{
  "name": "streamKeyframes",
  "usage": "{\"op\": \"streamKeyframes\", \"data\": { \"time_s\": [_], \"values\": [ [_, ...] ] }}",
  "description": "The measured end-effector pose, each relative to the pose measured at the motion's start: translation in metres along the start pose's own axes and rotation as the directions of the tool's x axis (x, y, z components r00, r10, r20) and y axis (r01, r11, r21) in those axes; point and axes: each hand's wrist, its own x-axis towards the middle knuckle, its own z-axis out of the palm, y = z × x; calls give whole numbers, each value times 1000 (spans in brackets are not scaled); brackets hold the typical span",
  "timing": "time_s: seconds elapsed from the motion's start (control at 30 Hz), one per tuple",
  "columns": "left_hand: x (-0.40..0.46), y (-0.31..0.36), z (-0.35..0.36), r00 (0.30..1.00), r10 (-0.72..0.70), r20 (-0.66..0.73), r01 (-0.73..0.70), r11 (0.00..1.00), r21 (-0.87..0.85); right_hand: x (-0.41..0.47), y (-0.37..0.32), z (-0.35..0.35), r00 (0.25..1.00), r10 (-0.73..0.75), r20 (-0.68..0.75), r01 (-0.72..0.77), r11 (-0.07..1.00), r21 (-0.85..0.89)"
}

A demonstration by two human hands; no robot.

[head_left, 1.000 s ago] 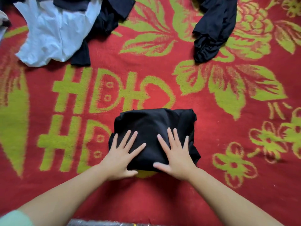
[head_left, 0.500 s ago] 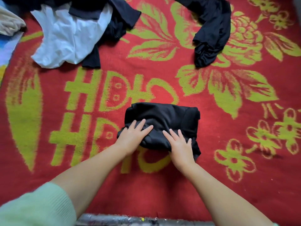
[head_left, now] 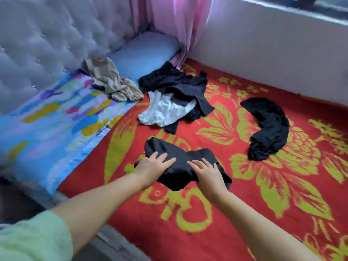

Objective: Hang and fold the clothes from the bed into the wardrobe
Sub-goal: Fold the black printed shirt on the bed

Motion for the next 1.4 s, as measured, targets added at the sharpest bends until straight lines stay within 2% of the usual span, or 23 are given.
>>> {"op": "streamKeyframes", "data": {
  "time_s": [0.17,0.33,0.4,0.53,0.57,0.6,0.63,0.67,0.8,0.87,0.97,1.03,1.07,1.13,1.27,1.4],
  "values": [
    [-108,-28,-17,953,-295,-71,290,955,-68,0,-78,-47,950,-311,-18,308,945,-110],
    [-222,-34,-7,848,-527,-55,517,846,-132,-21,-167,-61,834,-552,16,543,814,-208],
    [-285,-35,3,780,-626,-7,620,774,-132,-38,-221,-57,746,-663,59,657,719,-225],
    [-401,-29,23,637,-768,75,766,617,-181,-77,-320,-32,593,-791,151,801,559,-216],
    [-430,-26,32,602,-795,77,792,583,-181,-88,-345,-24,546,-821,170,833,510,-213],
    [-461,-23,43,571,-821,12,810,561,-172,-102,-371,-16,503,-843,192,860,467,-206],
    [-486,-22,54,546,-835,-65,823,549,-144,-116,-393,-8,464,-860,211,882,427,-198],
    [-523,-18,67,504,-862,-45,854,506,-122,-136,-424,2,416,-879,234,905,376,-198],
    [-631,-2,111,411,-897,166,911,395,-120,-202,-516,40,287,-907,310,953,238,-186],
    [-687,9,125,367,-915,169,927,345,-150,-238,-564,60,222,-914,340,972,179,-153],
    [-779,22,160,264,-945,191,960,237,-149,-303,-640,98,106,-910,401,994,84,-73],
    [-829,27,191,171,-940,294,979,129,-158,-335,-679,116,48,-905,423,999,50,-5],
    [-851,29,202,149,-934,325,982,101,-159,-349,-697,127,27,-900,434,999,37,15],
    [-878,25,207,159,-913,376,973,81,-216,-365,-726,143,8,-895,445,999,26,36],
    [-907,-4,235,133,-915,380,968,37,-249,-364,-779,173,-13,-881,474,999,10,45],
    [-926,-58,283,146,-902,406,966,41,-256,-337,-833,201,13,-857,515,997,48,55]
  ]
}}
